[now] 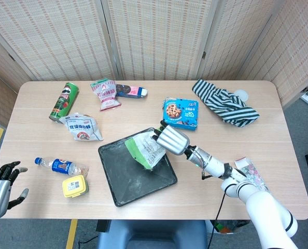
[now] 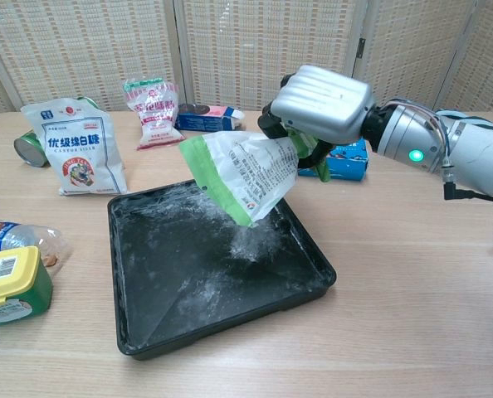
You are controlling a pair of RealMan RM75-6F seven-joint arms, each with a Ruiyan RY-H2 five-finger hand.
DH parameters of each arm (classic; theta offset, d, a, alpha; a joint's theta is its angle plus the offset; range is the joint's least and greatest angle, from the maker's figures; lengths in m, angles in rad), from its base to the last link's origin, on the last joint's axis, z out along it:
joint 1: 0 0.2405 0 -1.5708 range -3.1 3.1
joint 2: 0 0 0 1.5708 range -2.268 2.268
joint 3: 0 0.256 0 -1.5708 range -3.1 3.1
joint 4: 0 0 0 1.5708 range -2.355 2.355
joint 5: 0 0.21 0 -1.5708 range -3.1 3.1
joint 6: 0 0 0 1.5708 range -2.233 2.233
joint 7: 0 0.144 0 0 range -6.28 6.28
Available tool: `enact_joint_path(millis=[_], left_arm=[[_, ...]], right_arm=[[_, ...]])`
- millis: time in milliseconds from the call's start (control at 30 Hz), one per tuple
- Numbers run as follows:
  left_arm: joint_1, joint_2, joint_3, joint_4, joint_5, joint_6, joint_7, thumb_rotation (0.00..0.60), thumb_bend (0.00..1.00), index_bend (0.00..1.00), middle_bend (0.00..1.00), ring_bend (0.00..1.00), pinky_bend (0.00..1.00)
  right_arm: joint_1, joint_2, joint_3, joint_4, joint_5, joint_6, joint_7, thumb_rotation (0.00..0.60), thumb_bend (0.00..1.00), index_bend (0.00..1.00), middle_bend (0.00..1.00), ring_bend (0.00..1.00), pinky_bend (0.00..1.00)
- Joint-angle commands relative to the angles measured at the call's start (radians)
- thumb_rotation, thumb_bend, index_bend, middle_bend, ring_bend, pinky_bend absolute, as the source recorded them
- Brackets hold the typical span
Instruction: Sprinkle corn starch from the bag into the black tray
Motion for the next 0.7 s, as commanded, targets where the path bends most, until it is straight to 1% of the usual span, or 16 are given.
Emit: enact_joint_path(millis=[33, 133, 700], left_arm=[[-0.001, 0.000, 0.000, -0.001, 0.000, -0.001, 0.000, 0.600, 0.33, 0.33, 0.22, 0.20, 0.07], [0.000, 0.000, 0.000, 0.000, 0.000, 0.001, -0.001, 0.600, 0.33, 0.33, 0.22, 0.20, 0.07], [0.004, -0.013, 0.003, 0.017, -0.008, 0.000, -0.013, 0.600, 0.33, 0.33, 0.22, 0.20, 0.07]], right_arm=[[0.016, 0.013, -0.002, -0.013, -0.010, -0.001, -0.042, 0.600, 0.46, 0.99, 0.59, 0.69, 0.38], [0.021, 0.015, 0.002, -0.024, -0.007, -0.007, -0.076, 0.600, 0.46, 0.99, 0.59, 0.70, 0.38], [0.065, 0.020, -0.017, -0.025, -0.035, -0.060, -0.250, 0.600, 0.46, 1.00, 0.62, 0.71, 0.38]])
